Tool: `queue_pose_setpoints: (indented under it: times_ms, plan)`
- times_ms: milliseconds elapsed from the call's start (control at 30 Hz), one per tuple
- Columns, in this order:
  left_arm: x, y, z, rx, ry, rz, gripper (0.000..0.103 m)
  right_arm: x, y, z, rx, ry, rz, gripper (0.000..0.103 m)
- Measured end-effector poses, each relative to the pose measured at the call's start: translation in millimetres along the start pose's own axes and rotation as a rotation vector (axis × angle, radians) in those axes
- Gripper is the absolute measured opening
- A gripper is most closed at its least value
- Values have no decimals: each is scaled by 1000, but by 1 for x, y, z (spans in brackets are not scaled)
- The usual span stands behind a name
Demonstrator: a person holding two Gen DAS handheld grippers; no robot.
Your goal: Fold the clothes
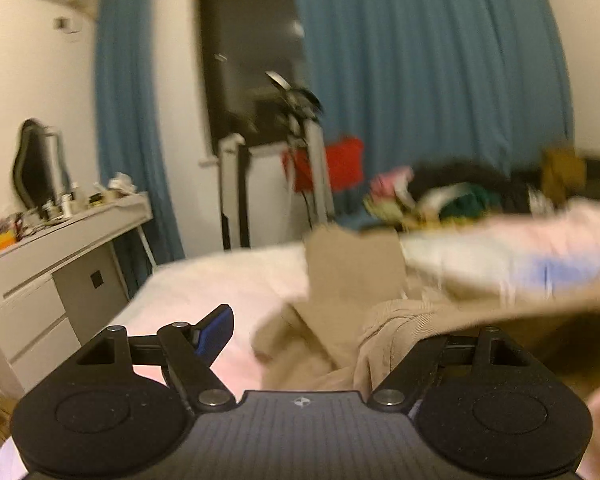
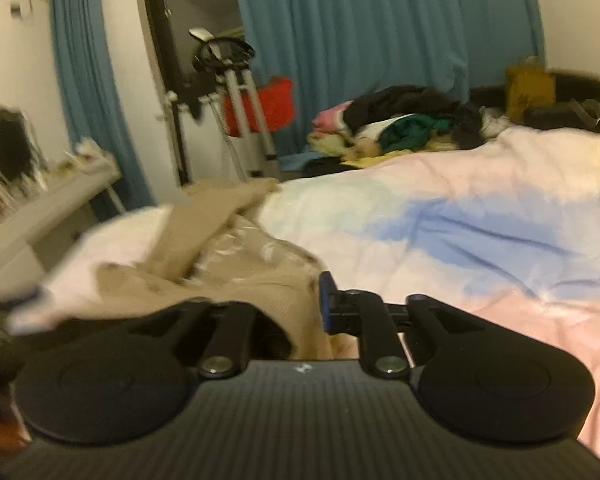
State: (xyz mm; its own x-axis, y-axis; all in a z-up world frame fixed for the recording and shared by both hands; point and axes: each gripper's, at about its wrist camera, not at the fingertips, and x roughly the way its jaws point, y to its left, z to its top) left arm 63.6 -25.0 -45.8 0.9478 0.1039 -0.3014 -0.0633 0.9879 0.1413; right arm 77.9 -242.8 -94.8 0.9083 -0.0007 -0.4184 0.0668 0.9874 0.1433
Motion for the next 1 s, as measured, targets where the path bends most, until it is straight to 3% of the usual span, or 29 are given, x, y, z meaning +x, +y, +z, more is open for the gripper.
queue_pose_setpoints:
  times_ms: [67,167,233,300,467,633,733,833,967,1000]
  plan:
    - [-11,13,11,-44,-31,21,78,14,9,-7,-79,12,-85,61]
    - [-19,32,23,-99,-49,43,79,32,12,-15,-86,101,-87,59]
    - [-19,44,27,-116,-1,24,79,35,9,-18,-73,140,-72,59]
    - [-16,51,25,-127,51,-18,79,24,2,-15,-24,98,-77,60]
    - [-7,56,11,-121,214,-181,81,-8,-22,0,157,-115,-132,64]
    - [-3,28,-8,131,285,-84,87,-9,-26,-2,159,-149,-175,64]
    - [-4,17,-20,157,326,-65,87,-11,-25,-3,144,-170,-196,64]
    - [-8,26,-12,114,259,19,87,-19,-18,-3,93,-225,-208,64]
    - [-32,73,21,-199,107,38,93,-40,-5,8,54,-306,-205,64]
    - [-34,82,35,-234,72,48,94,-46,-2,13,51,-327,-200,64]
